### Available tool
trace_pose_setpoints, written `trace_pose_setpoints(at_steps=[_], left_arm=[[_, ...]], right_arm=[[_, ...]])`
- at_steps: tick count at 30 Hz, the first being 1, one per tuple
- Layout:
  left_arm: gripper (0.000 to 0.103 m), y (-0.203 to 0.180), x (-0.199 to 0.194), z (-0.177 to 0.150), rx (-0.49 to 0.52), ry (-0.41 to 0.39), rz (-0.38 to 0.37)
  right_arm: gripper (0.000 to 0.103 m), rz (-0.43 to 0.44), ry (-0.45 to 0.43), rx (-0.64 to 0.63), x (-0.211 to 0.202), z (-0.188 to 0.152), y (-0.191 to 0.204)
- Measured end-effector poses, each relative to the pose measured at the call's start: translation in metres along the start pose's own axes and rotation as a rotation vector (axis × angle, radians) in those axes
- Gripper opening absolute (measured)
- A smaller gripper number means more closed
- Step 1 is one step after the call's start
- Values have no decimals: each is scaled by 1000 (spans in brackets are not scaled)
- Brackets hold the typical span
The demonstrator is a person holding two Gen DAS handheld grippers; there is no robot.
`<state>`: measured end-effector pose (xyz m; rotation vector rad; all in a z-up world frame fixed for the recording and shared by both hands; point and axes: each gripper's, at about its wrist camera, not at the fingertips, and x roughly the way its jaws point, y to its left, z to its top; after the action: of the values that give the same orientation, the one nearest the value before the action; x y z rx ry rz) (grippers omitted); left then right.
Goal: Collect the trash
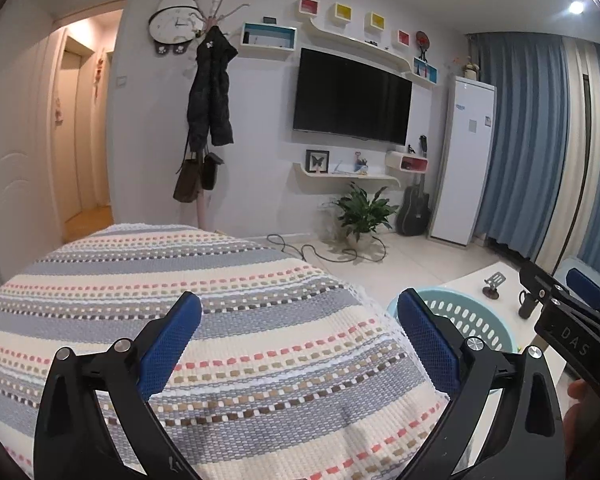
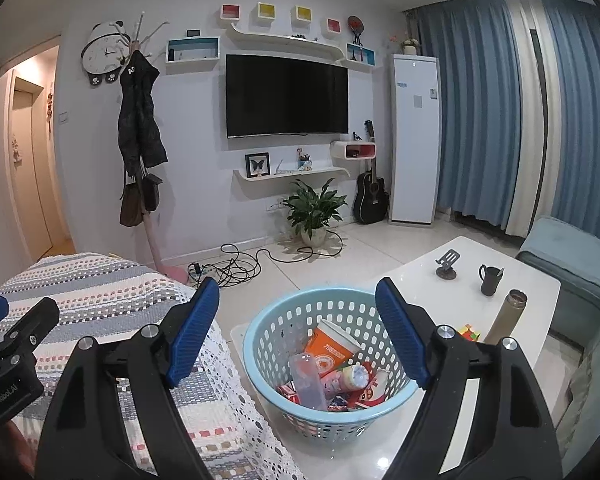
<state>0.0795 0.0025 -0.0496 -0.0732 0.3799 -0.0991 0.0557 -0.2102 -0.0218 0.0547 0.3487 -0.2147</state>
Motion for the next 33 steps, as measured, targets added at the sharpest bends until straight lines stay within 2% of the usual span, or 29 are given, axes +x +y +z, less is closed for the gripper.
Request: trace_pose_setpoints(at_steps=[8, 33], left_arm=[[95, 4, 5, 0, -5, 16, 1], [95, -2, 9, -3, 3, 45, 14]], right_arm=[[81, -14, 19, 2, 2, -1, -2], [83, 0, 58, 18, 6, -1, -5]])
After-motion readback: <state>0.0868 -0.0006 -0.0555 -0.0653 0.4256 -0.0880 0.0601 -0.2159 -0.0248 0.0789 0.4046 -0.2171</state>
